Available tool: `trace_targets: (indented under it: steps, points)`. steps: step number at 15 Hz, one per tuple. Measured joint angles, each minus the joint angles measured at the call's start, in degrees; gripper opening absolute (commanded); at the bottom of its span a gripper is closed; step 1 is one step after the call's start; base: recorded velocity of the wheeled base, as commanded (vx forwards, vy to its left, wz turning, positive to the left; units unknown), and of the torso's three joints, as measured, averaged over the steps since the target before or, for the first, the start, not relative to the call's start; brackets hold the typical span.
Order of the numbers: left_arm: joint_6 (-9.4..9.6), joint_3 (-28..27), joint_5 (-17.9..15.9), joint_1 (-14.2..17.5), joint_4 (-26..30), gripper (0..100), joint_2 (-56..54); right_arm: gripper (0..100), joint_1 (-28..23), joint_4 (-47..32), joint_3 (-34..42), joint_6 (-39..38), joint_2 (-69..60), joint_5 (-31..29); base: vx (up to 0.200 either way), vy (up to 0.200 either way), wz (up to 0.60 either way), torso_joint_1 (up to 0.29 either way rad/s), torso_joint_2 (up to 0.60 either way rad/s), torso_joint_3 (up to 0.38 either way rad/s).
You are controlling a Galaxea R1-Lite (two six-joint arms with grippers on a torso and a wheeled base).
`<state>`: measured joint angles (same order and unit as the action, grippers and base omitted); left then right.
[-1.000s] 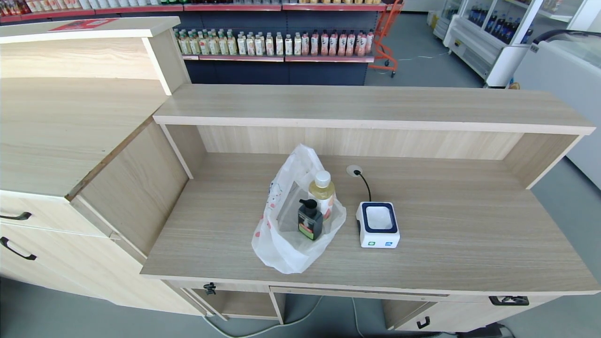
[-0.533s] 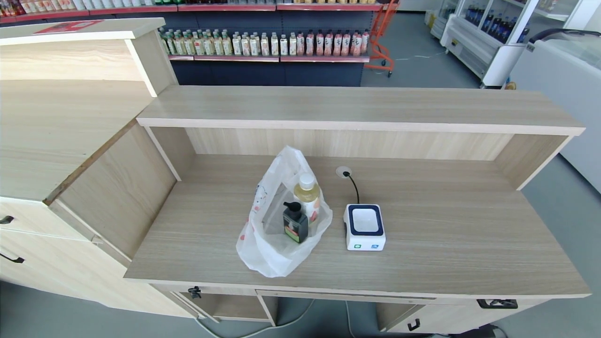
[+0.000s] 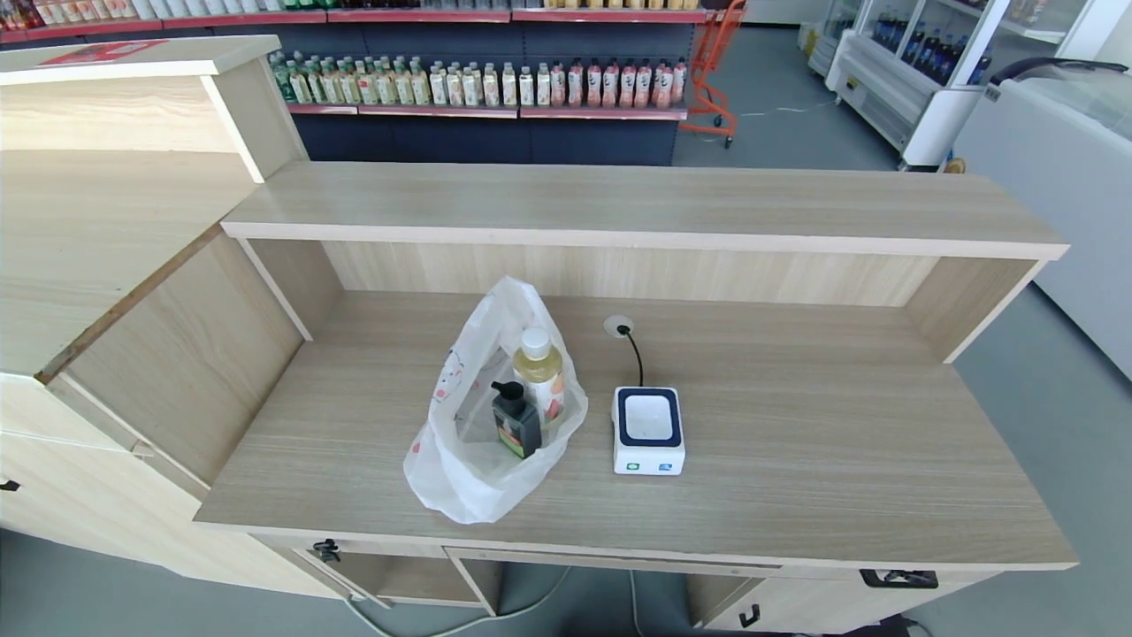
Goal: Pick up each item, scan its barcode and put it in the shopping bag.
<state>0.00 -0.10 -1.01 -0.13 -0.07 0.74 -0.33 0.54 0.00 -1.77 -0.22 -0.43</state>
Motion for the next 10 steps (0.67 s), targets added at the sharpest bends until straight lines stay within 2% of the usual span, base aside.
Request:
trace_targets:
  steps: [5, 10]
  points:
    - [0.00, 0.0, 0.0, 0.0, 0.0, 100, 0.2, 0, 0.1, 0.0, 0.0, 0.0, 0.0, 0.0, 0.200, 0.000, 0.00, 0.007, 0.00, 0.002]
    - [-0.22, 0.0, 0.0, 0.1, 0.0, 100, -0.6, 0, 0.1, 0.0, 0.0, 0.0, 0.1, 0.0, 0.000, 0.000, 0.00, 0.000, 0.00, 0.000]
